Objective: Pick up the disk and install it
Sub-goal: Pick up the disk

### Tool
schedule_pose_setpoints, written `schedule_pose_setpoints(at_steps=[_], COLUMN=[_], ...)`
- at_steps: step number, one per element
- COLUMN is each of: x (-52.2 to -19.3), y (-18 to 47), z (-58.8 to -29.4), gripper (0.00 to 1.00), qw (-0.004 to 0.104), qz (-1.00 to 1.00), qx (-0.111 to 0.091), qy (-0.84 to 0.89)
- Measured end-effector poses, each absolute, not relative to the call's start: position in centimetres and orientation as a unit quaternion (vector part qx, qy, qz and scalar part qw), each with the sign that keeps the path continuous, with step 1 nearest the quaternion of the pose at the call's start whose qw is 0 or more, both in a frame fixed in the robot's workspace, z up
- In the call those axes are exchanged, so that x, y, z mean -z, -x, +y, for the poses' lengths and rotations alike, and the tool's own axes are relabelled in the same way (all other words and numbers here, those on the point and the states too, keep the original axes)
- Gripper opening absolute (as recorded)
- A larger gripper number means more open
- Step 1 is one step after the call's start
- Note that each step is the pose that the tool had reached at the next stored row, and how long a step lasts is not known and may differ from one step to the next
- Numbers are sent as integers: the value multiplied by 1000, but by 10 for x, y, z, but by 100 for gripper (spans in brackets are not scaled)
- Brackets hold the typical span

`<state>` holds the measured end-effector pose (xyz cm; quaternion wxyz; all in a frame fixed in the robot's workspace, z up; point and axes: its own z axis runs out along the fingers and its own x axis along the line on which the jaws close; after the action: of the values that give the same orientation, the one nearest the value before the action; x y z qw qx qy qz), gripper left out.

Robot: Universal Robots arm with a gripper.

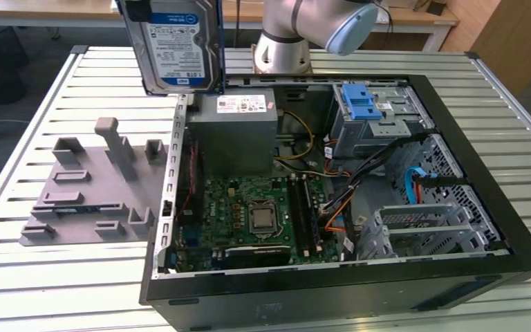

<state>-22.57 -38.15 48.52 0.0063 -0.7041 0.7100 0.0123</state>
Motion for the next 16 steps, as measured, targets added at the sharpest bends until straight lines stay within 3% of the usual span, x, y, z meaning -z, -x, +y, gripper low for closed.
schedule_pose_setpoints(at_steps=[16], x=[-485], y=[208], z=[-385], gripper=[36], qw=[6], qz=[710], qx=[-12], qy=[704])
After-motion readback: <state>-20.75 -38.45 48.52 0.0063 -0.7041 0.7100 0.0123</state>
